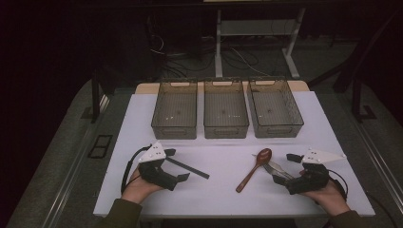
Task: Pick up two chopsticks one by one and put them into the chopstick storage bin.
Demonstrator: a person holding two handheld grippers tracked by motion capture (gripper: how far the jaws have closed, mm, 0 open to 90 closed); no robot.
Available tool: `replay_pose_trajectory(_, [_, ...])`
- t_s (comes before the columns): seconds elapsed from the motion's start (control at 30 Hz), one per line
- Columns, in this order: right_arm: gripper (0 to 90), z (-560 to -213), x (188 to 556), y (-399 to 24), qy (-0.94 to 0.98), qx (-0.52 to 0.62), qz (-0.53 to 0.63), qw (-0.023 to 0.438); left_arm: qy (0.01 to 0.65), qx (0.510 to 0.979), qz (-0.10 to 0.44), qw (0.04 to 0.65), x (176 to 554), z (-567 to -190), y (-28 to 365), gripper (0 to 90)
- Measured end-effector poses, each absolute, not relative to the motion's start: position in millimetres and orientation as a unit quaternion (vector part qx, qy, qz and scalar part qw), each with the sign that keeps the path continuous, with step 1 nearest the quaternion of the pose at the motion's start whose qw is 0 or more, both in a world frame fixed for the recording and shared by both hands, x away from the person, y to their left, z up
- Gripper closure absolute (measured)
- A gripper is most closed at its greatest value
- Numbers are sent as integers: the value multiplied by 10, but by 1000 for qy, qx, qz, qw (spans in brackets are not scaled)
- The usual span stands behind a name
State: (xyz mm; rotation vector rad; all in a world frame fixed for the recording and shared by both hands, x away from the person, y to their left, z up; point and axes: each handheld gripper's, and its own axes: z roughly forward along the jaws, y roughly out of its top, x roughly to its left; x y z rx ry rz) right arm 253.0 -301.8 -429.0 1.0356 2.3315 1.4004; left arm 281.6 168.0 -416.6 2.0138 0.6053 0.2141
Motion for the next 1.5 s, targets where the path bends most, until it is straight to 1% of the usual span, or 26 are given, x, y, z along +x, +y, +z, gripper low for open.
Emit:
replay_pose_trajectory(0.3, [1, -4284, 2530, -3045, 790, 358, 484, 113, 254, 829, 89, 491, 2879, -4155, 1702, 4])
replay_pose_trajectory(0.43, [1, -4280, 2525, -3048, 791, 357, 483, 115, 251, 830, 93, 490, 2918, -4141, 1745, 32])
replay_pose_trajectory(0.53, [1, -4280, 2513, -3036, 793, 355, 480, 119, 249, 833, 91, 486, 2962, -4146, 1798, 103])
replay_pose_trajectory(0.57, [1, -4280, 2513, -3036, 793, 355, 480, 119, 249, 833, 89, 485, 2982, -4149, 1814, 103])
replay_pose_trajectory(0.7, [1, -4275, 2508, -3045, 792, 358, 481, 117, 249, 837, 86, 480, 3075, -4165, 1870, 165])
replay_pose_trajectory(0.77, [1, -4276, 2514, -3052, 792, 357, 482, 117, 247, 839, 78, 478, 3116, -4187, 1890, 211])
replay_pose_trajectory(0.83, [2, -4278, 2519, -3055, 792, 357, 482, 115, 242, 845, 69, 472, 3146, -4213, 1891, 237])
replay_pose_trajectory(0.93, [2, -4280, 2516, -3053, 793, 357, 480, 113, 225, 862, 54, 451, 3188, -4248, 1835, 262])
replay_pose_trajectory(1.17, [1, -4286, 2521, -3045, 795, 356, 479, 113, 201, 873, 45, 442, 3226, -4286, 1734, 295])
replay_pose_trajectory(1.2, [1, -4285, 2521, -3044, 794, 358, 479, 111, 197, 873, 42, 443, 3232, -4290, 1708, 311])
replay_pose_trajectory(1.5, [1, -4286, 2523, -3045, 794, 359, 479, 109, 154, 891, 23, 426, 3248, -4325, 1438, 345])
